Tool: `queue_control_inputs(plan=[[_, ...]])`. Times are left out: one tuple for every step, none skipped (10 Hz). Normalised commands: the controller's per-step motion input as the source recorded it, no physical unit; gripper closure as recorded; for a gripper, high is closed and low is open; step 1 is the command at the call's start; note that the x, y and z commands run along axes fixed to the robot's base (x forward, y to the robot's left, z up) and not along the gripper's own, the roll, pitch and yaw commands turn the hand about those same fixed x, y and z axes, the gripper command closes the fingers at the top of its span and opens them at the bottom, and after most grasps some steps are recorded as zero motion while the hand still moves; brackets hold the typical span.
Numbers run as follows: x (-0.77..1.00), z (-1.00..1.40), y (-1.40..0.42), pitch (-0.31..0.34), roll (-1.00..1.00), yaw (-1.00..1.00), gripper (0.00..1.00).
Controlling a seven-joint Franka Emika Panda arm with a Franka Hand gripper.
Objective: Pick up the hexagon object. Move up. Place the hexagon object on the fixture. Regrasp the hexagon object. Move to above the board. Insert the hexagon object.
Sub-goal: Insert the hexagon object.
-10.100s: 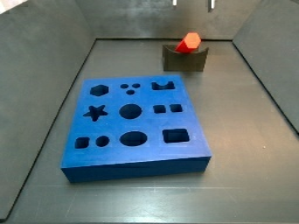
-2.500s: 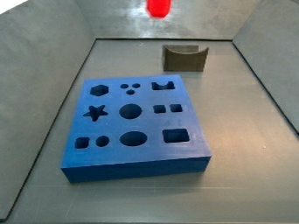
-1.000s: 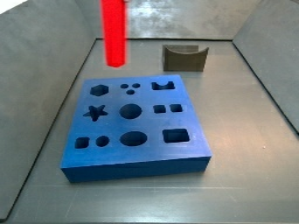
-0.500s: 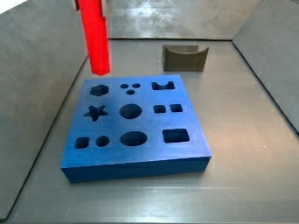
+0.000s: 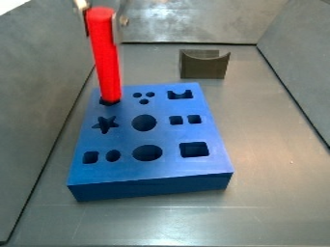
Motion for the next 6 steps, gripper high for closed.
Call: queue_control_inputs(plan=[[0.02,-0.02,-0.01,0.000,0.00,0.00,1.00],[-0.17,-0.59,-0.15,-0.154,-0.19,-0.55,1.00],[-0.09,-0.52,-0.05,-0.181,-0.15,-0.91,1.00],[-0.07,-0.24,-0.09,-0.104,-0.15,-0.83,1.00],[0.00,-0.07,0.00,-0.056,-0.01,0.00,1.00],[0.00,-0.11,0.00,0.000,-0.05,0.00,1.00]])
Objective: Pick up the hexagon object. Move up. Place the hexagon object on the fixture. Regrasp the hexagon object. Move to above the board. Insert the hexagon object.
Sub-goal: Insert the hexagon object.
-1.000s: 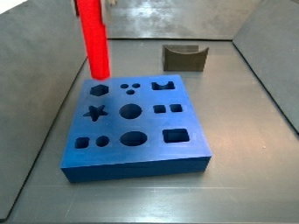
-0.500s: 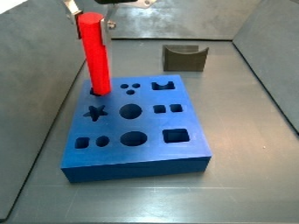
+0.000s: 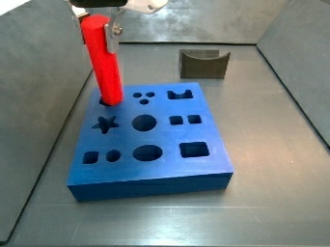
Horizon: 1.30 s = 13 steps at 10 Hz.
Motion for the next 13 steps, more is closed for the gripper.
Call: queue_control_inputs(plan=[[-0.25,-0.24,-0.11,-0.170,-0.42,-0.45,1.00],[-0.29,-0.20,-0.16,-0.164,-0.44,-0.53,1.00],[-0.51,-0.14,-0.12,-0.171,-0.46,-0.39,1.00],[-0.24,-0.14,0.00,-0.234,-0.31,0.00,1.00],[-0.01,-0.18,0.00,-0.124,-0.29,0.04,1.00],[0.06,-0.31,0.19,-0.013,-0.36,0.12,1.00],[0.00,-0.04,0.19,0.001,-0.01,0.17,1.00],[0.29,-0.51,0.62,0.000,-0.29,0.09,1.00],[0.51,-0.46,0.74,0.000,-0.35,0.00,1.00],[0.38,-0.43,0.59,0.060,-0.37,0.00,1.00],[0.00,-0.01,0.08,0.000,-0.04,0.00,1.00],[0.00,-0.10,0.07,0.000,-0.02,0.00,1.00],[0.00,-0.29,0.07,0.000,-0.02,0.00,1.00]])
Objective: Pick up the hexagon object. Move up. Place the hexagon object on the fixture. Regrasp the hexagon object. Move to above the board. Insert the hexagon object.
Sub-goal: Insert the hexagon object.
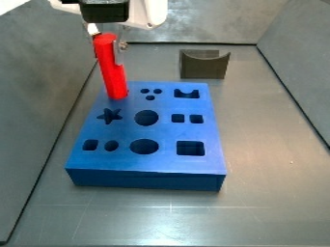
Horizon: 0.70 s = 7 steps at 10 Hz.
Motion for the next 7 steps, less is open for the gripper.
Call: queue_control_inputs(plan=[[0.17,-0.78,0.26,0.000,-0.21,0.00,1.00],[0.27,-0.89,0.34,0.013,-0.15,0.09,1.00],[0.31,-0.74,0.29,0.026,-0.23,0.17,1.00],[0.38,-0.51,0.28,0.017,-0.33,0.29,1.00],[0.02,-0.11,0.00,0.000,0.00,0.00,1.00],[0.02,-0.95,0.03,-0.034,-0.02,0.00,1.00],[0.05,-1.00,0.16,-0.020,-0.01,0.00,1.00]])
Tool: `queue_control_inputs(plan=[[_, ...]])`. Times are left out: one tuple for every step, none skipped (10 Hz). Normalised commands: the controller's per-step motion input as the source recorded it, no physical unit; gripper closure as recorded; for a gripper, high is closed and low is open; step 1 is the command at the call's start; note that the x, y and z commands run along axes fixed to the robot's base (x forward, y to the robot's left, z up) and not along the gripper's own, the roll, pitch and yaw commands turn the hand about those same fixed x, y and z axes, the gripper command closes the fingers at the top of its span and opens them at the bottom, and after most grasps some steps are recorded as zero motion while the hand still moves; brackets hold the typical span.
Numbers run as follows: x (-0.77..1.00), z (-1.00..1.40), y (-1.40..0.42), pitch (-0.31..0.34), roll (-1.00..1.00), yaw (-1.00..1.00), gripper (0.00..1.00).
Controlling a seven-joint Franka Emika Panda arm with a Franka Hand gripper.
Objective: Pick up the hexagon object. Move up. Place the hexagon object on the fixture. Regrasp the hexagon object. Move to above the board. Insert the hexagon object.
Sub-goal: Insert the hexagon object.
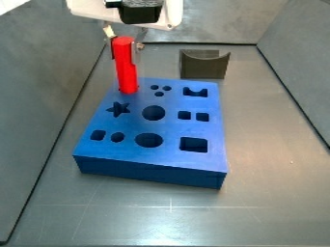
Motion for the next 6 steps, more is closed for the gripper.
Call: queue_control_inputs(plan=[[0.08,-1.00,0.24,-0.006,0.00,0.04,1.00],[0.12,-1.00,0.27,0.000,0.00,0.07,1.00],[0.13,-1.00,0.28,0.000,0.00,0.06,1.00],[0.28,-1.00,0.21,0.000,0.00,0.02,1.00],[0.00,0.00,0.00,0.000,0.01,-0.01,1.00],[0.00,0.00,0.00,0.000,0.00,0.00,1.00]])
